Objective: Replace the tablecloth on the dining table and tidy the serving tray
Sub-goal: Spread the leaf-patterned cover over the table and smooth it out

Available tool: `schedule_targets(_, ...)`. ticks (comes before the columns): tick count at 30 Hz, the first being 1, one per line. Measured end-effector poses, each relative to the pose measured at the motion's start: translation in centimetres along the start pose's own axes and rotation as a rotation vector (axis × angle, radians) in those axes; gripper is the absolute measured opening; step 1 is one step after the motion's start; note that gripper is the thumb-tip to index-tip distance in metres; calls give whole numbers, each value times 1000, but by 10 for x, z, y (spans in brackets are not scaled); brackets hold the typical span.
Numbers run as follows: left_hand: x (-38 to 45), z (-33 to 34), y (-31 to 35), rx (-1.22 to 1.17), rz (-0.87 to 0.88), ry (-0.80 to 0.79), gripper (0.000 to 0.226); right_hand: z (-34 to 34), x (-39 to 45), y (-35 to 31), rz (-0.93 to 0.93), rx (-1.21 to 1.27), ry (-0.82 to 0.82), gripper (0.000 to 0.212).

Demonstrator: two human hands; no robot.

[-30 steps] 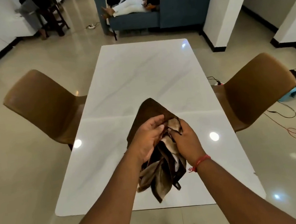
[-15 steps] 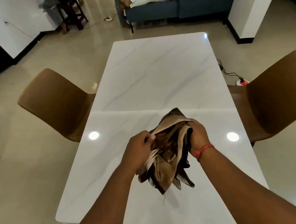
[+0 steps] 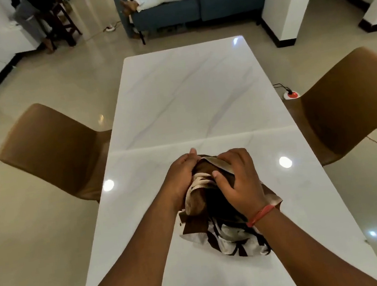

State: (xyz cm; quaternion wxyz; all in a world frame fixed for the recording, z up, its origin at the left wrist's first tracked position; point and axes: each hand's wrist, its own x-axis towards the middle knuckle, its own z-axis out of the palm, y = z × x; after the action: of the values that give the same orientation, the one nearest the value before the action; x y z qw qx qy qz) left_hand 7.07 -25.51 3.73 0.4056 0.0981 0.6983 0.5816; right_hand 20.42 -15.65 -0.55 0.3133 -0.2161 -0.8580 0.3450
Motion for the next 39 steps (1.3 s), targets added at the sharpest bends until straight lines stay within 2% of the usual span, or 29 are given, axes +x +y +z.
schedule_targets(3, 2, -18, 14, -115, -10, -44, 40, 13, 1, -22, -157, -115, -115, 35)
schedule_targets(5, 4, -31, 27, -131, 4, -67, 46, 22, 10, -33, -161, -195, -218, 31)
schedule_targets(7, 7, -42, 38, -63, 48, -75, 44, 29, 19, -38, -84, -198, -194, 20)
schedule_targets(9, 8, -50, 44, 98, 156, -99, 29, 26, 31, -44, 82, -83, -107, 12)
schedule_targets(10, 8, -53, 46, 265, 232, -125, 24, 23, 37, -48, 141, -30, -70, 11)
schedule_targets(13, 5, -58, 48, 752, 325, -280, 31, 11, 54, -60, 166, -5, -83, 12)
schedule_targets(15, 6, -59, 50, 875, 339, -292, 30, 4, 62, -66, 124, -40, -115, 12)
schedule_targets(17, 9, -61, 54, 908, 371, -238, 33, -4, 69, -66, 99, -60, -86, 13)
schedule_targets(19, 6, -64, 61, 860, 388, -185, 40, -13, 74, -62, 110, -28, -22, 14)
schedule_targets(22, 2, -64, 65, 707, 440, -154, 35, -28, 78, -56, 151, 39, 56, 15)
schedule_targets(23, 0, -63, 67, 636, 458, -150, 40, -32, 79, -54, 175, 73, 84, 16)
schedule_targets(26, -8, -54, 72, 318, 500, -181, 76, -43, 83, -53, 209, 113, 127, 14)
schedule_targets(27, -10, -49, 74, 236, 504, -209, 74, -48, 85, -54, 212, 121, 117, 13)
schedule_targets(30, -17, -30, 83, 44, 487, -229, 34, -57, 88, -57, 260, 258, 92, 16)
schedule_targets(32, -17, -22, 87, 55, 513, -114, 30, -61, 90, -59, 283, 316, 94, 20)
schedule_targets(35, -9, -21, 86, 247, 549, 149, 30, -70, 93, -65, 243, 270, 48, 21)
schedule_targets(37, -7, -23, 83, 295, 553, 289, 28, -75, 93, -71, 163, 222, -64, 18)
schedule_targets(39, -7, -24, 83, 225, 527, 370, 28, -76, 94, -75, 79, 101, -252, 17)
